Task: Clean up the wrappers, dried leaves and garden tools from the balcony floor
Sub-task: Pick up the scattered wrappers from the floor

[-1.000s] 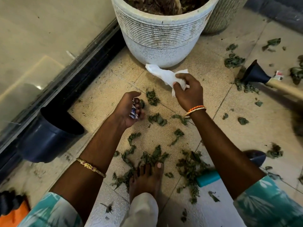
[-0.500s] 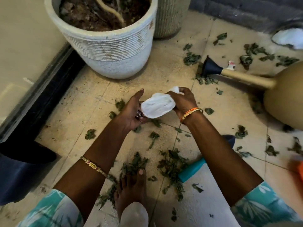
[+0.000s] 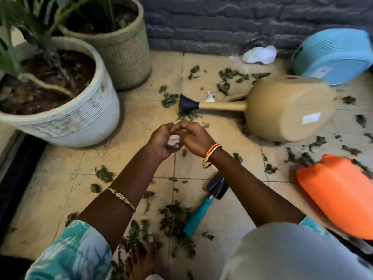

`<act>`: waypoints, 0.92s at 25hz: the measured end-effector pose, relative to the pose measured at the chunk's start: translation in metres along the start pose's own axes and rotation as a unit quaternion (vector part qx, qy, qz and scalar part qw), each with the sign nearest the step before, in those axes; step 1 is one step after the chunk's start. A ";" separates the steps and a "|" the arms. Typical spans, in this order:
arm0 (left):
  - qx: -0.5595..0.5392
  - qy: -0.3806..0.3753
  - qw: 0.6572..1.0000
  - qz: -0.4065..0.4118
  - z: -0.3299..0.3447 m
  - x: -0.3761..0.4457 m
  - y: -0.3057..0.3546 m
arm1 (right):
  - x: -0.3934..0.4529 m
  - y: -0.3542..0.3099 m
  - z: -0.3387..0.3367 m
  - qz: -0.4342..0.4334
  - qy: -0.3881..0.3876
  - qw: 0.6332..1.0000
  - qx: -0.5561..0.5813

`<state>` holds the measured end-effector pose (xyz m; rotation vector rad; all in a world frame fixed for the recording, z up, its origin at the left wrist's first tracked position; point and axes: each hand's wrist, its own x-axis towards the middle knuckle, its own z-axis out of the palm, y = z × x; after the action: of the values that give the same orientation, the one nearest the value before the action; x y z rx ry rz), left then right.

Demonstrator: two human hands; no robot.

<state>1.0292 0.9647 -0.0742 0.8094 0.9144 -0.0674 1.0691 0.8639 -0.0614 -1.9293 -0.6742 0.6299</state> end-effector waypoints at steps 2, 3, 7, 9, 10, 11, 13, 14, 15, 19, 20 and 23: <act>0.001 -0.014 1.000 -0.027 0.019 0.002 0.011 | 0.005 0.005 -0.042 0.040 0.070 0.996 0.045; 0.024 -0.026 0.999 -0.033 0.027 0.002 0.016 | 0.003 0.006 -0.062 0.062 0.102 0.992 0.039; 0.157 -0.047 0.987 -0.004 0.066 -0.015 0.030 | -0.018 0.012 -0.127 0.126 0.161 0.978 0.050; 0.224 -0.014 0.974 0.026 0.085 -0.027 0.035 | -0.027 0.012 -0.143 0.154 0.175 0.972 0.013; 0.244 0.004 0.969 0.035 0.092 -0.030 0.039 | -0.029 0.012 -0.148 0.161 0.181 0.970 -0.002; 0.253 0.018 0.967 0.039 0.097 -0.030 0.043 | -0.027 0.010 -0.150 0.167 0.185 0.968 -0.020; 0.263 0.041 0.963 0.042 0.101 -0.019 0.053 | -0.012 0.009 -0.151 0.160 0.180 0.967 -0.086; 0.276 0.053 0.959 0.039 0.099 -0.006 0.057 | 0.003 0.013 -0.148 0.154 0.168 0.965 -0.132; 0.289 0.066 0.955 0.027 0.097 0.007 0.059 | 0.019 0.018 -0.143 0.149 0.145 0.961 -0.181; 0.297 0.115 0.948 0.026 0.085 0.069 0.063 | 0.078 0.059 -0.114 0.122 0.037 0.914 -0.386; 0.296 0.114 0.947 0.052 0.084 0.085 0.065 | 0.086 0.071 -0.110 0.122 0.032 0.886 -0.447; 0.345 0.100 0.926 0.115 0.083 0.119 0.073 | 0.089 0.092 -0.108 0.108 0.052 0.853 -0.508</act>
<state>1.1878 0.9954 -0.0888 1.6004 0.9897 -0.1068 1.2230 0.8227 -0.1135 -3.0336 -0.8083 0.2871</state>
